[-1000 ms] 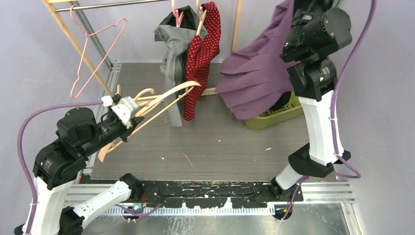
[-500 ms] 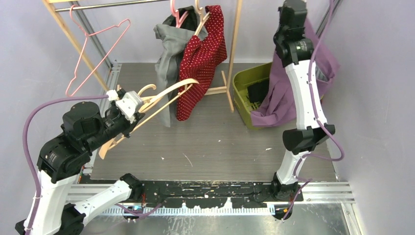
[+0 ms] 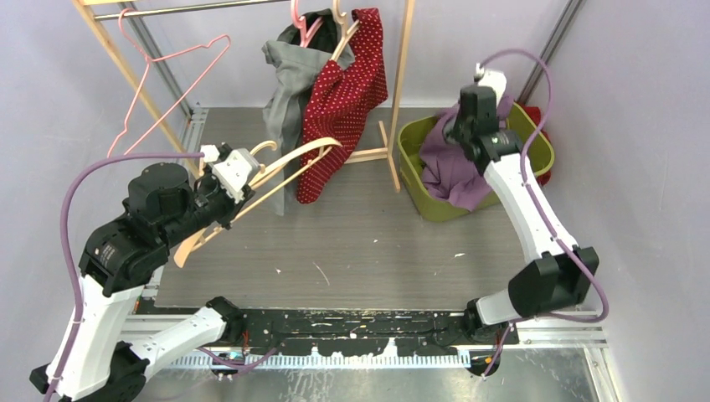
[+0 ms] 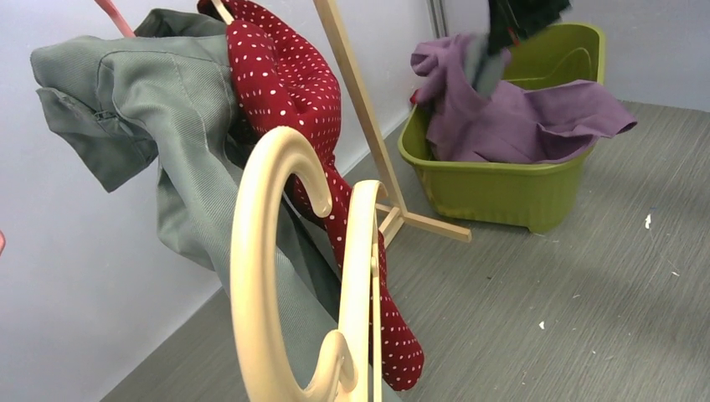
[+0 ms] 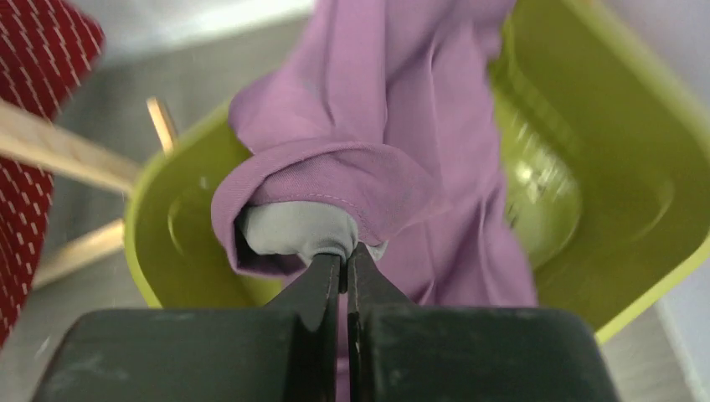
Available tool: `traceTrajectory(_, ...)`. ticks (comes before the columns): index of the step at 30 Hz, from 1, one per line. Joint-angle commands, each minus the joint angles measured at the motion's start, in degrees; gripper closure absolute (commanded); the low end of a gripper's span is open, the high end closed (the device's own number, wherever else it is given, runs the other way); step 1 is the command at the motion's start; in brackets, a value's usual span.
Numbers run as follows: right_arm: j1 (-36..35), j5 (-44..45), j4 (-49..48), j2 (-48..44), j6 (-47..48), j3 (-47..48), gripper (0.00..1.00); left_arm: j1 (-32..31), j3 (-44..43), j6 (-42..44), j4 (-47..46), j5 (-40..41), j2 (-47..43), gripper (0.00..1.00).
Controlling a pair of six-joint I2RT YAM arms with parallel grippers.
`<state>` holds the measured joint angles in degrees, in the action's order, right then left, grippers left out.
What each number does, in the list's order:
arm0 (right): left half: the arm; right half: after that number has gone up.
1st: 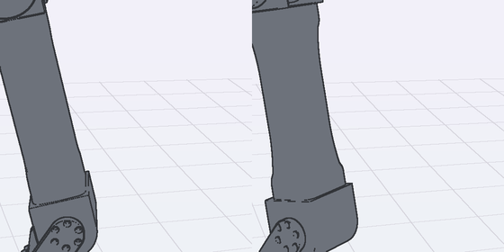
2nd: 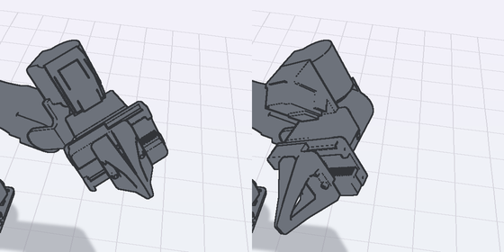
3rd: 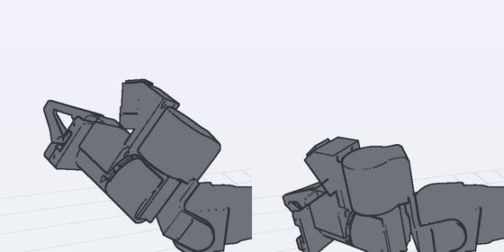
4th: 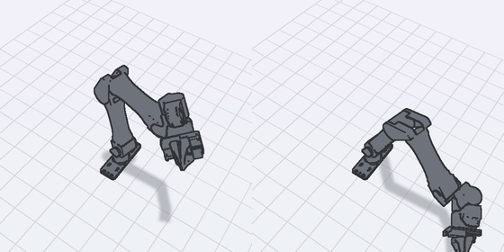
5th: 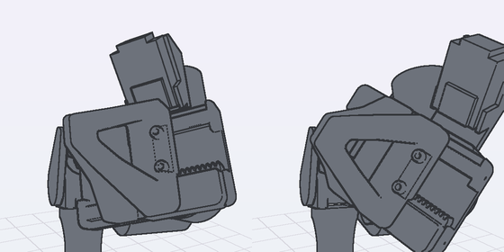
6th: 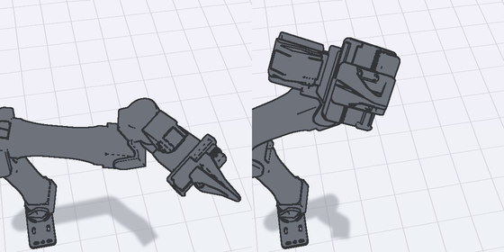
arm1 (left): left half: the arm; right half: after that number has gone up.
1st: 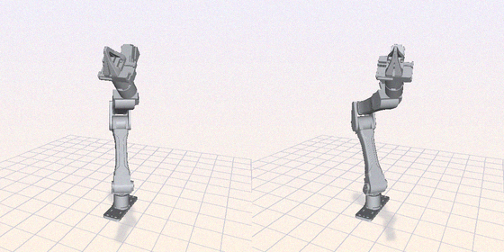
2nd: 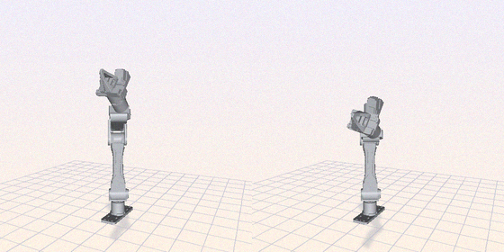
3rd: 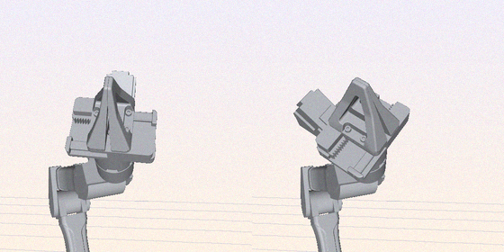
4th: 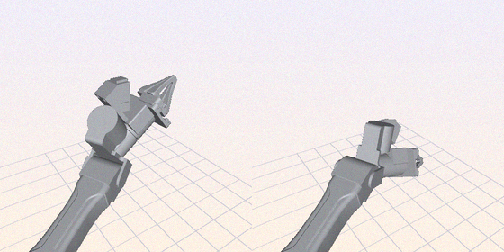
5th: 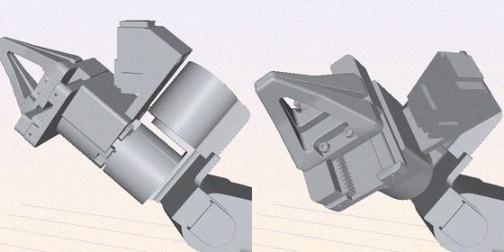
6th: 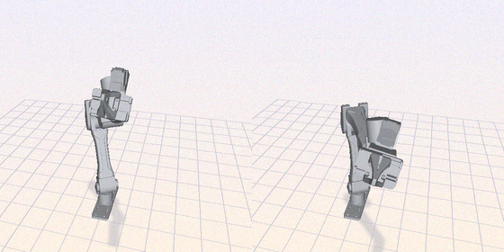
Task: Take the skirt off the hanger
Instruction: Place the skirt in the bin.
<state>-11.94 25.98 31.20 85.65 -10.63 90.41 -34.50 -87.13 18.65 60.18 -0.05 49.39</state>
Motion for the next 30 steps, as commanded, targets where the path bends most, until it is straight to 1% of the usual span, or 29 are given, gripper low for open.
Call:
traceTrajectory(1, -1.99, -4.78, -4.68, -7.16, -19.74, -15.01, 0.99, -0.13, -0.10, 0.77, -3.20, 0.52, -0.13, 1.00)
traceTrajectory(4, -2.76, -4.31, -6.21, -7.45, -22.42, -20.37, 0.99, -0.13, -0.96, 1.01, -2.62, 1.48, -0.01, 1.00)
traceTrajectory(6, -2.72, -4.09, -6.28, -6.09, -21.93, -18.83, 0.99, -0.13, -2.19, 1.11, -1.55, 1.91, 0.30, 1.00)
traceTrajectory(8, -2.72, -4.87, -5.90, -4.08, -19.76, -14.08, 0.99, -0.13, -3.26, 0.99, -0.34, 2.30, 0.38, 1.00)
traceTrajectory(12, -2.75, -7.24, -3.18, 0.81, -16.39, -0.76, 0.99, -0.13, -4.71, 0.64, 1.31, 3.92, -0.55, 1.00)
traceTrajectory(13, -2.78, -9.42, -3.87, 1.76, -15.86, 1.94, 0.99, -0.13, -5.04, 0.60, 1.71, 4.11, -1.00, 1.00)
traceTrajectory(14, -2.74, -10.38, -3.59, 2.81, -15.45, 5.02, 0.92, -0.15, -5.51, 0.53, 2.12, 4.21, -1.35, 1.00)
traceTrajectory(15, -2.80, -10.45, -3.23, 3.81, -15.76, 7.72, 0.82, -0.13, -5.94, 0.51, 2.57, 4.24, -1.82, 1.00)
traceTrajectory(17, -2.97, -10.53, -3.21, 5.45, -16.55, 11.50, 0.78, -0.12, -6.51, 0.50, 3.00, 4.33, -2.66, 1.00)
traceTrajectory(18, -3.04, -10.92, -3.72, 5.69, -16.60, 11.54, 0.77, -0.08, -6.64, 0.50, 3.28, 4.63, -3.16, 1.00)
traceTrajectory(19, -3.12, -10.98, -4.23, 5.59, -16.61, 10.96, 0.65, -0.12, -6.71, 0.51, 3.47, 4.81, -3.42, 1.00)
traceTrajectory(20, -3.24, -10.67, -4.44, 5.32, -17.04, 9.87, 0.08, -0.13, -6.87, 0.36, 4.04, 5.22, -3.61, 1.00)
traceTrajectory(21, -3.30, -11.07, -4.74, 4.95, -17.27, 8.59, 0.01, -0.13, -6.98, 0.27, 4.55, 5.50, -3.67, 1.00)
traceTrajectory(23, -3.26, -11.15, -4.67, 3.58, -17.92, 5.68, 0.00, -0.13, -6.95, 0.08, 5.28, 6.10, -3.91, 1.00)
traceTrajectory(27, -3.69, -10.08, -7.45, -2.14, -20.54, -3.68, 0.00, -0.13, -6.71, 0.14, 6.00, 5.96, -3.76, 1.00)
traceTrajectory(30, -4.00, -9.71, -7.06, -4.90, -20.03, -6.15, 0.00, -0.13, -7.83, 0.19, 6.48, 5.76, -2.98, 1.00)
